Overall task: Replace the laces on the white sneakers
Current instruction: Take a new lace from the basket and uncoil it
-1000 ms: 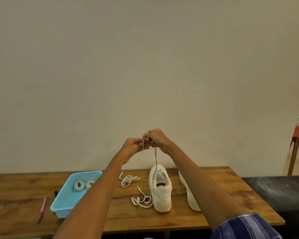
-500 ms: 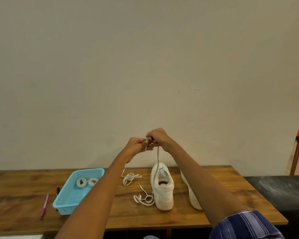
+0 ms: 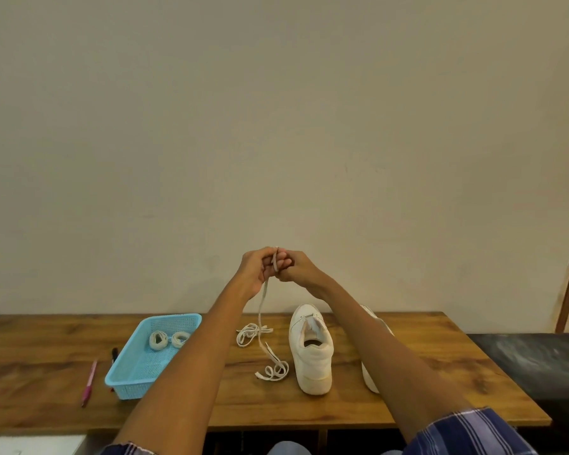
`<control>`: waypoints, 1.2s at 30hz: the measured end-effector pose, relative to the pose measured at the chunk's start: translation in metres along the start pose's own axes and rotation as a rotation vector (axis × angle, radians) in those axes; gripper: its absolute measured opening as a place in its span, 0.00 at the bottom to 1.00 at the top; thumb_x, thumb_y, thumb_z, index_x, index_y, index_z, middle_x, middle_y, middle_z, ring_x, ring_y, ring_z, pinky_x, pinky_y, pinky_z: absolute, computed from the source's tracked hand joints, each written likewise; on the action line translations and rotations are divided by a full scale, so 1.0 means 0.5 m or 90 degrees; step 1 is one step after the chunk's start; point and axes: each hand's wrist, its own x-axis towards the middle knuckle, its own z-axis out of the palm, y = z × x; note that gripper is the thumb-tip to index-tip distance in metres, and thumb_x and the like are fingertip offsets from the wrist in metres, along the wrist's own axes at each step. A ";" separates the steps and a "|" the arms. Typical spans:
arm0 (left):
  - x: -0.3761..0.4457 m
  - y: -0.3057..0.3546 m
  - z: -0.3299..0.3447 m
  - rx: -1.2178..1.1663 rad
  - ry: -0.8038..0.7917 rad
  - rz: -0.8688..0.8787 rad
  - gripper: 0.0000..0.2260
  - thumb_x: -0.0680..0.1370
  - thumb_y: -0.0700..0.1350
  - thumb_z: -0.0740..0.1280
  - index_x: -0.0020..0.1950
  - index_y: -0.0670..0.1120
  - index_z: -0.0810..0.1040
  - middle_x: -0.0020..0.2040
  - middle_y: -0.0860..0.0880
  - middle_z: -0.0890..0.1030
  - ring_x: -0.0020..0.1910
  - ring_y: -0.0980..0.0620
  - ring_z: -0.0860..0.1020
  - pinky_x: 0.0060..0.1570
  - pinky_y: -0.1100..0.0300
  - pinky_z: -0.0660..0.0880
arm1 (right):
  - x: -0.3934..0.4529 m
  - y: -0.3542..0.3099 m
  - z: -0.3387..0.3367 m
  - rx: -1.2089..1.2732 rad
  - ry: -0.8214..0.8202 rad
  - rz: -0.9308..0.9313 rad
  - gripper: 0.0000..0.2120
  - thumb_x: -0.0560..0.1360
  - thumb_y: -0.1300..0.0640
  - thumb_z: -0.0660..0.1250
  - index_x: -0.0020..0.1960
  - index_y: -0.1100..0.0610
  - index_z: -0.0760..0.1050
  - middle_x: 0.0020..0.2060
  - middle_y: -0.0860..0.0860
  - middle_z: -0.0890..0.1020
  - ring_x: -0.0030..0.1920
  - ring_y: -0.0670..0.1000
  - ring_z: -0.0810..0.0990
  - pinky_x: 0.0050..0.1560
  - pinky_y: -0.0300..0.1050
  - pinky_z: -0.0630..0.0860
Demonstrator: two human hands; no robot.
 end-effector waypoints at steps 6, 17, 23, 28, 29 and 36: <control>0.009 0.007 -0.001 -0.004 0.021 0.020 0.10 0.79 0.36 0.59 0.44 0.36 0.79 0.32 0.46 0.83 0.29 0.53 0.82 0.31 0.66 0.79 | 0.000 0.009 0.007 0.040 -0.028 0.028 0.10 0.74 0.70 0.61 0.51 0.62 0.77 0.40 0.52 0.81 0.42 0.49 0.81 0.49 0.44 0.75; 0.026 -0.001 -0.028 0.062 0.021 0.076 0.10 0.80 0.35 0.58 0.53 0.32 0.77 0.43 0.39 0.83 0.39 0.47 0.84 0.45 0.62 0.80 | -0.008 0.012 0.012 -0.092 -0.177 0.093 0.12 0.80 0.66 0.54 0.56 0.68 0.75 0.35 0.52 0.80 0.30 0.43 0.82 0.41 0.36 0.78; 0.023 -0.001 -0.029 0.123 -0.020 0.053 0.15 0.78 0.26 0.52 0.60 0.32 0.74 0.53 0.38 0.79 0.52 0.43 0.80 0.52 0.59 0.78 | -0.011 0.000 0.002 -0.100 -0.209 0.100 0.10 0.81 0.64 0.55 0.51 0.63 0.75 0.35 0.52 0.81 0.30 0.44 0.82 0.40 0.35 0.78; 0.021 -0.007 -0.027 0.104 -0.017 0.062 0.14 0.77 0.25 0.54 0.60 0.30 0.73 0.53 0.36 0.79 0.52 0.41 0.79 0.47 0.63 0.80 | -0.012 0.009 -0.001 -0.126 -0.210 0.136 0.11 0.81 0.64 0.54 0.51 0.63 0.75 0.35 0.52 0.80 0.29 0.44 0.82 0.40 0.37 0.78; 0.022 -0.009 -0.026 0.106 -0.018 0.063 0.14 0.77 0.25 0.55 0.60 0.30 0.73 0.53 0.36 0.79 0.53 0.41 0.79 0.47 0.64 0.80 | -0.012 0.012 0.000 -0.131 -0.210 0.145 0.11 0.80 0.65 0.54 0.52 0.64 0.76 0.35 0.52 0.80 0.29 0.44 0.81 0.41 0.37 0.77; 0.028 -0.026 -0.029 0.090 -0.012 0.071 0.12 0.77 0.26 0.57 0.57 0.33 0.75 0.50 0.38 0.81 0.40 0.51 0.84 0.45 0.63 0.80 | -0.011 0.012 0.009 -0.144 -0.227 0.161 0.13 0.79 0.67 0.54 0.54 0.66 0.76 0.35 0.52 0.81 0.29 0.44 0.82 0.35 0.33 0.77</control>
